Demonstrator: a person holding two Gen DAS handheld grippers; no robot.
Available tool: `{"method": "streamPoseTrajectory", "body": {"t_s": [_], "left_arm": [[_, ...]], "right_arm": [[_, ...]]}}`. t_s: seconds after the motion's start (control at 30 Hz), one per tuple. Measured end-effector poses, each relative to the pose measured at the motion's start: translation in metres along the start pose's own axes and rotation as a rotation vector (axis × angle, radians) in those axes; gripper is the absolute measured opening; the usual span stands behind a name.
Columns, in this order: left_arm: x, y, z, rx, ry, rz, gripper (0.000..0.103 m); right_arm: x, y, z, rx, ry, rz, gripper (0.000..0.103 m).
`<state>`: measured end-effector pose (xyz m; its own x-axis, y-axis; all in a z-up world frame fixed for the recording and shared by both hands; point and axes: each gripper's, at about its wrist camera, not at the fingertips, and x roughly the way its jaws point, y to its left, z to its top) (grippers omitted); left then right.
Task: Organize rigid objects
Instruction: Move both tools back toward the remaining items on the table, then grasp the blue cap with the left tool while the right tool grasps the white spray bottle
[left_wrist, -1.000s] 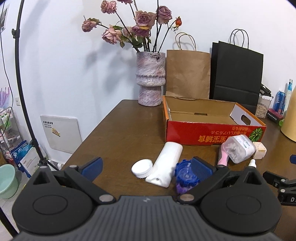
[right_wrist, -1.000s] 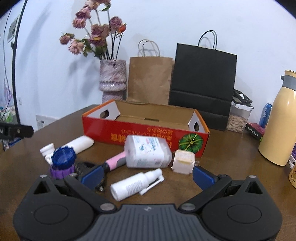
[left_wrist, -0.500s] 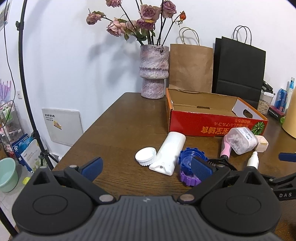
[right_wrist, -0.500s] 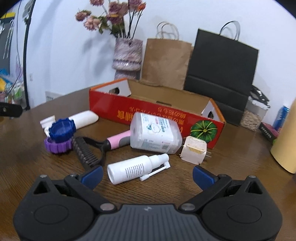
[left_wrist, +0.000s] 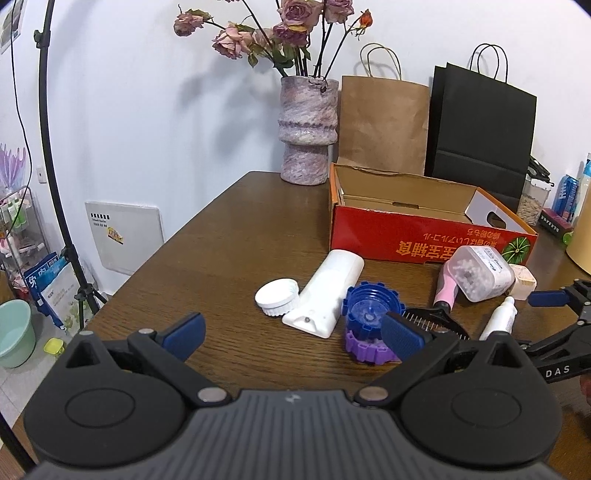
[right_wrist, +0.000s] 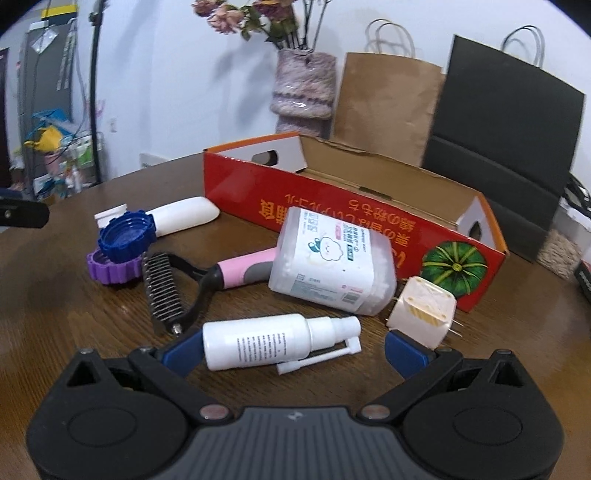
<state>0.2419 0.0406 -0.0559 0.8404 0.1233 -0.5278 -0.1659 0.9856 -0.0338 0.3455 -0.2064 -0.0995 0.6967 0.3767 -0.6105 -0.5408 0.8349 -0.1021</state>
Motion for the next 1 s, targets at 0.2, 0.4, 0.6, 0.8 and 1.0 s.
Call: {"method": "streamPoseTrajectory", "body": {"t_s": [0.2,0.4,0.6,0.8,1.0], "left_arm": [[0.002,-0.006,0.002,0.0,-0.008,0.009,0.103],[0.006,-0.011,0.003,0.0,-0.009,0.013,0.103],[0.012,-0.019,0.003,0.008,-0.009,0.003,0.103],[0.023,-0.025,0.004,0.016,0.001,-0.002,0.103],[0.032,-0.032,0.005,0.026,0.007,-0.018,0.103]], "right_arm": [[0.011,-0.012,0.004,0.01,-0.002,0.052,0.103],[0.02,-0.026,0.003,0.088,0.009,0.098,0.103],[0.025,-0.031,0.001,0.133,0.016,0.108,0.103],[0.022,-0.03,0.001,0.139,-0.003,0.112,0.098],[0.01,-0.031,-0.003,0.158,-0.052,0.091,0.097]]}}
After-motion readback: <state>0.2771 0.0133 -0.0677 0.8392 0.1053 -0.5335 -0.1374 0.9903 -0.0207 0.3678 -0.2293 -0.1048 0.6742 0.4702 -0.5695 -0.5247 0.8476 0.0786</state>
